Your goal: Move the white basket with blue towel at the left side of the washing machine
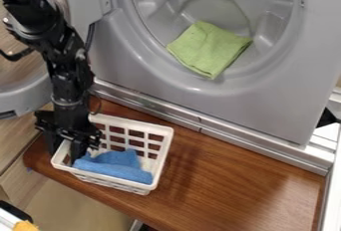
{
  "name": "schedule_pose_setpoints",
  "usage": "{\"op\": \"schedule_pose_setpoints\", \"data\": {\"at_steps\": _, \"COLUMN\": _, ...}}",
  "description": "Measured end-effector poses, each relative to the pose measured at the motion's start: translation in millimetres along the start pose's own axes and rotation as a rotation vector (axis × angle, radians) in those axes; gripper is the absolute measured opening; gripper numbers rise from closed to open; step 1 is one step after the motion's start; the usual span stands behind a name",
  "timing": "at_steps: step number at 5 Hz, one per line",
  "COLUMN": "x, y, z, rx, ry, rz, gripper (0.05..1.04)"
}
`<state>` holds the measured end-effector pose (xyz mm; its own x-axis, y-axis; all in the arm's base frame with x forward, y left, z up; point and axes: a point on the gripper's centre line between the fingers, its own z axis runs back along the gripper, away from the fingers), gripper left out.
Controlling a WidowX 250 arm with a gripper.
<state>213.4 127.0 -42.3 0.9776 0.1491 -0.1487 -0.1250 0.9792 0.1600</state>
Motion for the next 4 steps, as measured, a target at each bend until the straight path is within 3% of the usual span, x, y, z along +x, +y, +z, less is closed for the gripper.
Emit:
{"op": "schedule_pose_setpoints", "data": {"at_steps": 1, "x": -4, "y": 1, "z": 18, "rx": 0.014, "ry": -0.039, "rz": 0.026, "gripper": 0.954}}
{"op": "schedule_pose_setpoints", "data": {"at_steps": 2, "x": -7, "y": -7, "z": 41, "rx": 0.037, "ry": -0.077, "rz": 0.018, "gripper": 1.005}}
{"op": "schedule_pose_setpoints", "data": {"at_steps": 4, "x": -13, "y": -35, "z": 79, "rx": 0.034, "ry": -0.170, "rz": 0.006, "gripper": 1.001}}
